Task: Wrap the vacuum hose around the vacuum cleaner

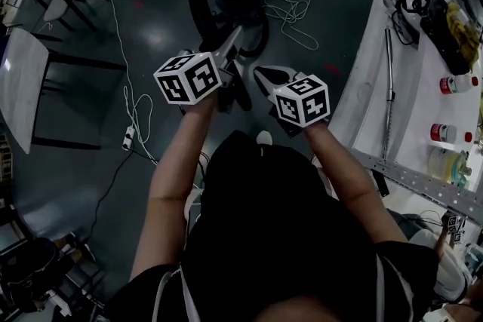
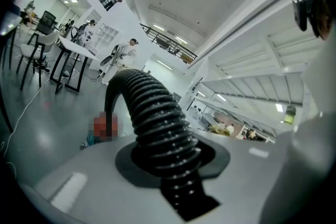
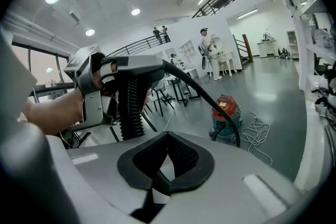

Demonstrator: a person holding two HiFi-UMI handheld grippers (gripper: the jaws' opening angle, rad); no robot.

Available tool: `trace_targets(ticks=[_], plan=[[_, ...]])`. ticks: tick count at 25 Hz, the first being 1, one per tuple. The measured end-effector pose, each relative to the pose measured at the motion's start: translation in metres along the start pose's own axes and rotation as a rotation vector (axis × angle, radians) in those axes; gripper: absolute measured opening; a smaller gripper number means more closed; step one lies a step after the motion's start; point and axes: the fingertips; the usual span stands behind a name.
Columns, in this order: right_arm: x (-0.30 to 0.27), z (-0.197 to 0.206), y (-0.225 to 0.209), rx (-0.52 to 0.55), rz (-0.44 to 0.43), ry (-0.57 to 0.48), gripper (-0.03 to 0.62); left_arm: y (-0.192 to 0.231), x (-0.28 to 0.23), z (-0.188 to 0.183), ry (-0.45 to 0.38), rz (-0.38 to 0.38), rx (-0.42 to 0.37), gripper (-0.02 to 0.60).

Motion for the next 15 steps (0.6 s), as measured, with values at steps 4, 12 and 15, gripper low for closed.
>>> trace_targets(ticks=[4, 12, 15], plan=[[-0.006, -0.006, -0.014, -0.01, 0.001, 0.007, -0.003, 0.001, -0.02, -0.014, -0.007, 0.006, -0.007, 0.126], [-0.028, -0.02, -0.042, -0.028, 0.008, 0.011, 0.021, 0.011, -0.065, -0.038, 0.025, 0.076, -0.04, 0.126], [-0.042, -0.033, -0.049, -0.032, 0.014, 0.011, 0.023, 0.019, -0.083, -0.048, 0.045, 0.096, -0.052, 0.126]])
Point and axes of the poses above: the fingertips, and each gripper's own axes: x backward along the fingers, y to its left, z out of its underside, and after that the axes turned 9 degrees about -z, right-handed
